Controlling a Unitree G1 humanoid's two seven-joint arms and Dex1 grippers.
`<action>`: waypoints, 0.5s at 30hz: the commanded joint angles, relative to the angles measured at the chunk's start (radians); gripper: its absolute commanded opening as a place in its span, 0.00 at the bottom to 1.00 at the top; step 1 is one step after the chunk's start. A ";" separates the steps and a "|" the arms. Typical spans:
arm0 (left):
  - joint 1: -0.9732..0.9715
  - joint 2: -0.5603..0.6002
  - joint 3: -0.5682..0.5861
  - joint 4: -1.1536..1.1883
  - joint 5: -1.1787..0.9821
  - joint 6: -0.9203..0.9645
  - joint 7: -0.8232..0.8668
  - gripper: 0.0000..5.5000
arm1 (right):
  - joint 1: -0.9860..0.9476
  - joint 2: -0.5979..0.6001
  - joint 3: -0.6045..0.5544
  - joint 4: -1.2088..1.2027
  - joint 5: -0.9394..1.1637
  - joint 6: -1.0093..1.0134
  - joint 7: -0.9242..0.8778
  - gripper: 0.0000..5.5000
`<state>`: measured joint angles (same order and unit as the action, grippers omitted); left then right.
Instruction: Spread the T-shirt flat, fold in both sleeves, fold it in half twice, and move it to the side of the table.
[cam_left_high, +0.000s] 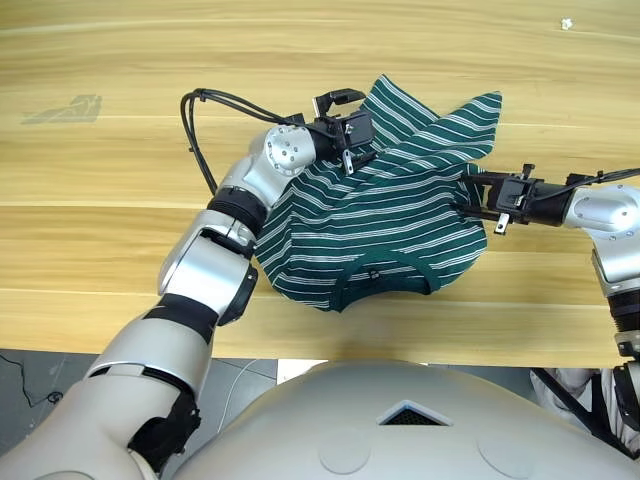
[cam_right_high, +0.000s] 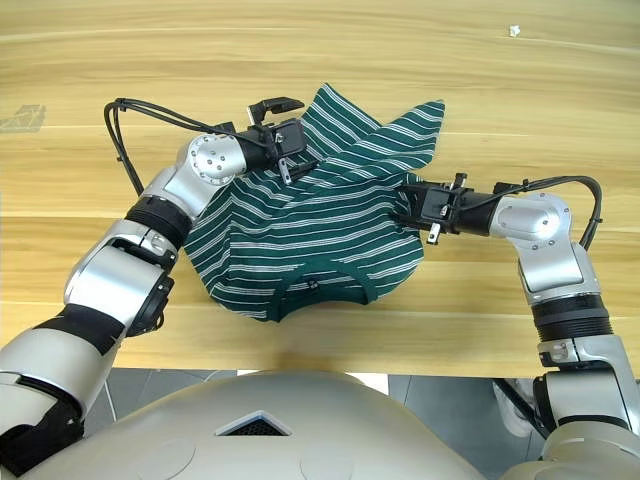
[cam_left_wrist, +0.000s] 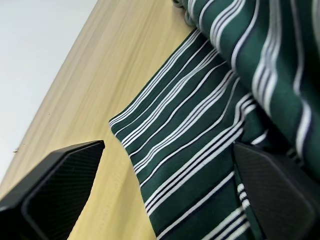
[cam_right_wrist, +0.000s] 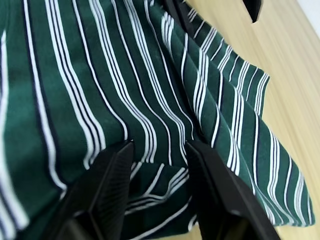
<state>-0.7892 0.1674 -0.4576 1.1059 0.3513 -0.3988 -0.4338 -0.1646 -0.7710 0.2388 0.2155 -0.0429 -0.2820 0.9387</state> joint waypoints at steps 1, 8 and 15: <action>-0.013 -0.007 -0.010 0.111 0.047 0.014 0.043 0.87 | -0.085 0.014 0.023 0.148 -0.139 -0.036 -0.101 0.35; 0.012 0.067 0.018 0.171 0.043 0.005 0.077 0.87 | -0.211 0.087 0.108 0.406 -0.285 -0.111 -0.182 0.35; 0.088 0.151 0.048 0.170 0.030 -0.021 0.084 0.87 | -0.191 0.059 0.156 0.460 -0.313 -0.132 -0.161 0.35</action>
<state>-0.7814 0.2695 -0.4055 1.2378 0.3544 -0.4559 -0.3333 -0.4201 -0.6910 0.3559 0.6527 -0.3131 -0.4369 0.7207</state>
